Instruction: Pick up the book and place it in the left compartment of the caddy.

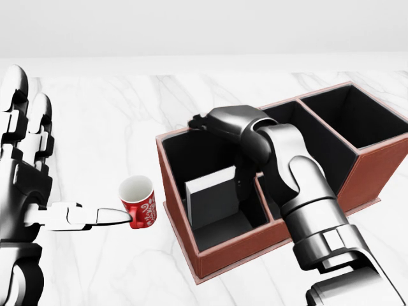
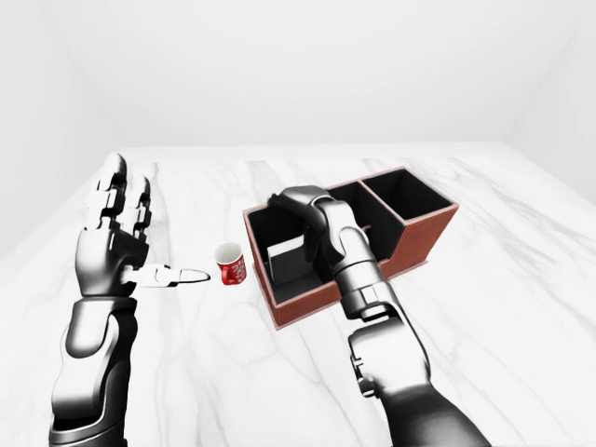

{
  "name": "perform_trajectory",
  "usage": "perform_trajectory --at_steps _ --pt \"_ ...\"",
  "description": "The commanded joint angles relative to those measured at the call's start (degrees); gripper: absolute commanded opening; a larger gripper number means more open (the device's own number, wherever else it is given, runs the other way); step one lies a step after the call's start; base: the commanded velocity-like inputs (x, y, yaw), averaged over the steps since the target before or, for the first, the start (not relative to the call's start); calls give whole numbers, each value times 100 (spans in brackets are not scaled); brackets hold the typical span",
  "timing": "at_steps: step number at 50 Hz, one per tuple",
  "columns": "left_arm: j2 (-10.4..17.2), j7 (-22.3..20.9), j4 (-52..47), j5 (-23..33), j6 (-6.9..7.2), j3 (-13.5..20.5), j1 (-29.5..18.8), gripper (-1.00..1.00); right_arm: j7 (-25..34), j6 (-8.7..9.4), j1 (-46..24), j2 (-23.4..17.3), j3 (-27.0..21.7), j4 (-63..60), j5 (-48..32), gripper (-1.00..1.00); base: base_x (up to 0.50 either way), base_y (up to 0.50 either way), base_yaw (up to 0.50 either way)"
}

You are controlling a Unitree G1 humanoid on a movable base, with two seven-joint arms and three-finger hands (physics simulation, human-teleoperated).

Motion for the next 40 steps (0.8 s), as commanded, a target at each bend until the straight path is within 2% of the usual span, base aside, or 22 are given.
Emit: perform_trajectory --at_steps 1,7,14,17,18,21,22,24,26,30,33,35,40 --pt "3 2 -133 12 0 -30 -71 100 1098 1 -277 -497 -602 -2649 1187 100 0 0 0" --pt "-22 -5 -227 40 0 -66 -11 100 1098 1 -620 -525 -745 -3394 1707 100 0 0 0" --pt "-31 -19 -195 59 0 -68 27 100 1098 1 357 -587 -972 -4800 2308 100 0 0 0" --pt "-70 -3 -114 104 0 -131 76 100 420 1 1071 -342 -1030 -5471 2730 100 0 0 0" --pt "-83 3 -89 123 0 -166 73 100 23 1 1566 -152 -1037 -5757 2944 100 0 0 0" --pt "-93 7 -38 155 0 -201 51 100 -693 1 2416 21 -874 -5982 3296 100 0 0 0" --pt "-96 14 -20 165 0 -210 33 100 -1143 1 2920 222 -815 -5974 3376 100 0 0 0" --pt "-103 17 -5 177 0 -229 23 100 -1688 1 3554 430 -711 -5985 3661 100 0 0 0" --pt "-125 22 -43 195 0 -269 64 100 -2068 1 4012 567 -620 -6002 3966 100 0 0 0" --pt "-166 52 -110 185 0 -295 93 100 -2428 1 4629 629 -452 -6115 4362 100 0 0 0" --pt "-197 81 -120 202 0 -362 145 100 -2597 1 4854 719 -338 -6012 4627 100 0 0 0" --pt "-226 94 -203 210 0 -414 223 100 -2784 1 4561 863 -278 -5686 4842 100 0 0 0" --pt "-246 99 -390 198 0 -426 340 100 -3141 1 4314 940 -255 -5236 5233 100 0 0 0"
